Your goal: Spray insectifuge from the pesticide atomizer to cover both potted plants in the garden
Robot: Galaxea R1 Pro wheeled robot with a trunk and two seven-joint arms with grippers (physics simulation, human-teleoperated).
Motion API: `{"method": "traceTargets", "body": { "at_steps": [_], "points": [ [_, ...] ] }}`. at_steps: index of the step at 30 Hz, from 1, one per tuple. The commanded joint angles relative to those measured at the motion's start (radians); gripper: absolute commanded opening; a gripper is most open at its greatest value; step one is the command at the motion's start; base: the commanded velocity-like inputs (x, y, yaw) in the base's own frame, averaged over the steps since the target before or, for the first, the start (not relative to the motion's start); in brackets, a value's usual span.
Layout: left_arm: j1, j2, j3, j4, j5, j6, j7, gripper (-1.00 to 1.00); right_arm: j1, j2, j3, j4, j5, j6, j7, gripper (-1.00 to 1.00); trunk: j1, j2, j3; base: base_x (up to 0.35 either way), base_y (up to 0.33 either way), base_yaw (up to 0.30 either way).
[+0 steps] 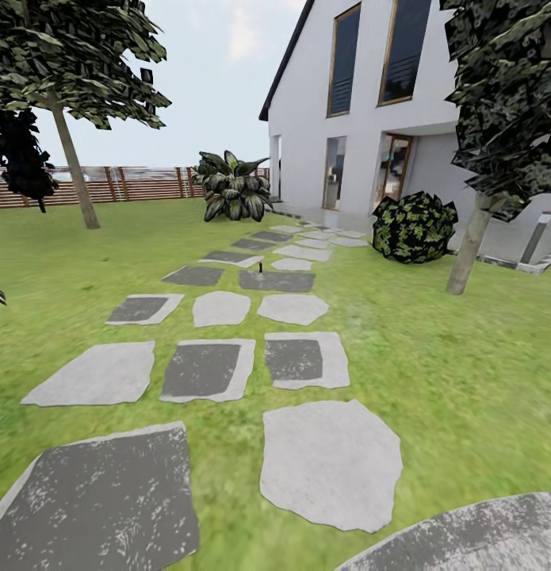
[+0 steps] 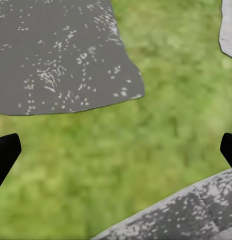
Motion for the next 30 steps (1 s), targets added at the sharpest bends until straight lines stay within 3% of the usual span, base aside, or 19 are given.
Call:
{"method": "traceTargets", "body": {
  "at_steps": [1,19,23,26,30],
  "points": [
    [-0.001,-0.001,-0.004,0.001,-0.001,-0.003,0.0,1.0,-0.001,-0.001,0.001,0.016,0.001,-0.003,-0.003,1.0,0.004,-0.008,-0.004,0.0,0.0,0.0],
    [-0.023,0.002,-0.008,-0.007,-0.019,0.004,-0.005,1.0,-0.001,0.0,-0.004,0.025,-0.004,-0.003,-0.011,1.0,0.073,-0.134,-0.075,0.0,0.0,0.178],
    [-0.099,0.002,-0.009,-0.006,-0.043,0.009,-0.005,1.0,-0.027,0.0,-0.005,-0.042,-0.005,-0.003,-0.013,1.0,0.088,-0.162,-0.092,0.0,0.0,0.222],
    [-0.164,0.005,-0.009,0.0,-0.069,0.015,-0.005,1.0,-0.088,0.0,-0.006,-0.06,-0.004,-0.001,-0.012,1.0,0.1,-0.183,-0.104,0.0,0.0,0.222],
    [-0.176,0.003,-0.011,0.007,-0.077,0.01,-0.004,1.0,-0.129,0.0,-0.006,-0.05,-0.002,-0.001,-0.012,1.0,0.115,-0.211,-0.121,0.0,0.0,0.221]
  ]
}}
